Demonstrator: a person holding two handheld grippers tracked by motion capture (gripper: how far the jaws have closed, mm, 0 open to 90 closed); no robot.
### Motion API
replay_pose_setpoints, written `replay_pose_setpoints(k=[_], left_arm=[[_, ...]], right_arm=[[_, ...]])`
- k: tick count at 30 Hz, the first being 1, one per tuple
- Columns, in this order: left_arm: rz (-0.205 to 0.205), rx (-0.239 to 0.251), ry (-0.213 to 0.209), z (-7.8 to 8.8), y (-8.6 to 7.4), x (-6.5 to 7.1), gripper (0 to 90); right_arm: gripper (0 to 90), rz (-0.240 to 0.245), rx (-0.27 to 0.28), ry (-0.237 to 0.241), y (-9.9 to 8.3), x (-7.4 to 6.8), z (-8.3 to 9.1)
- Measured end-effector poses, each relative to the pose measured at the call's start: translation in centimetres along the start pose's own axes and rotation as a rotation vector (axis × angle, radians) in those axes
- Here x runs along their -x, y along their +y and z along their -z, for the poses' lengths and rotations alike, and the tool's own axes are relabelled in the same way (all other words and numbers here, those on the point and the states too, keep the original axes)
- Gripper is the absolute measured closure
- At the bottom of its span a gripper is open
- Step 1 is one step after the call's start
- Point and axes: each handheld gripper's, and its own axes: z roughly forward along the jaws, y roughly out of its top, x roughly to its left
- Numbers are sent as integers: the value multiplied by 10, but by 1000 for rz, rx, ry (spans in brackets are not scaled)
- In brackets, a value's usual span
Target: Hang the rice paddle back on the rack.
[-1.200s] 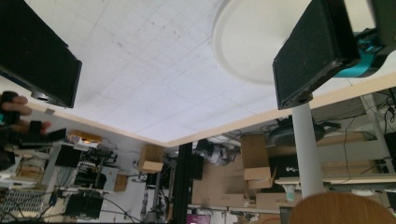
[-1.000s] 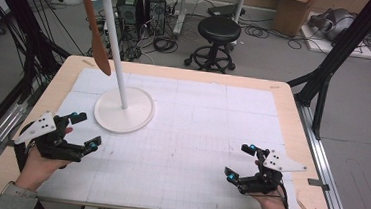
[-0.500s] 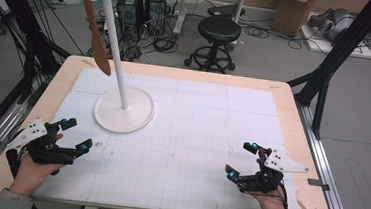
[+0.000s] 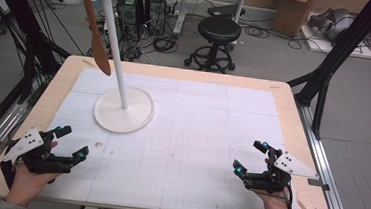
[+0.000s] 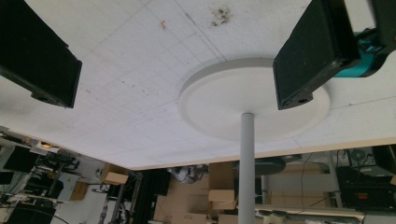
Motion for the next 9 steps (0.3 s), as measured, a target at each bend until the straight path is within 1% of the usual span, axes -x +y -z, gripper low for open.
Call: replay_pose_setpoints(k=[2, 4, 6, 8, 9], left_arm=[[4, 4, 17, 4, -2, 0, 17], [2, 2, 25, 6, -4, 0, 17], [5, -8, 28, 5, -6, 0, 17], [-1, -19, 30, 4, -7, 0, 18], [-4, -25, 28, 3, -8, 1, 18]], right_arm=[[3, -8, 1, -8, -1, 1, 1], [3, -16, -1, -14, -3, 3, 2], [3, -25, -7, -21, -4, 5, 2], [3, -28, -8, -20, -4, 5, 1], [3, -19, -12, -19, -4, 5, 0]])
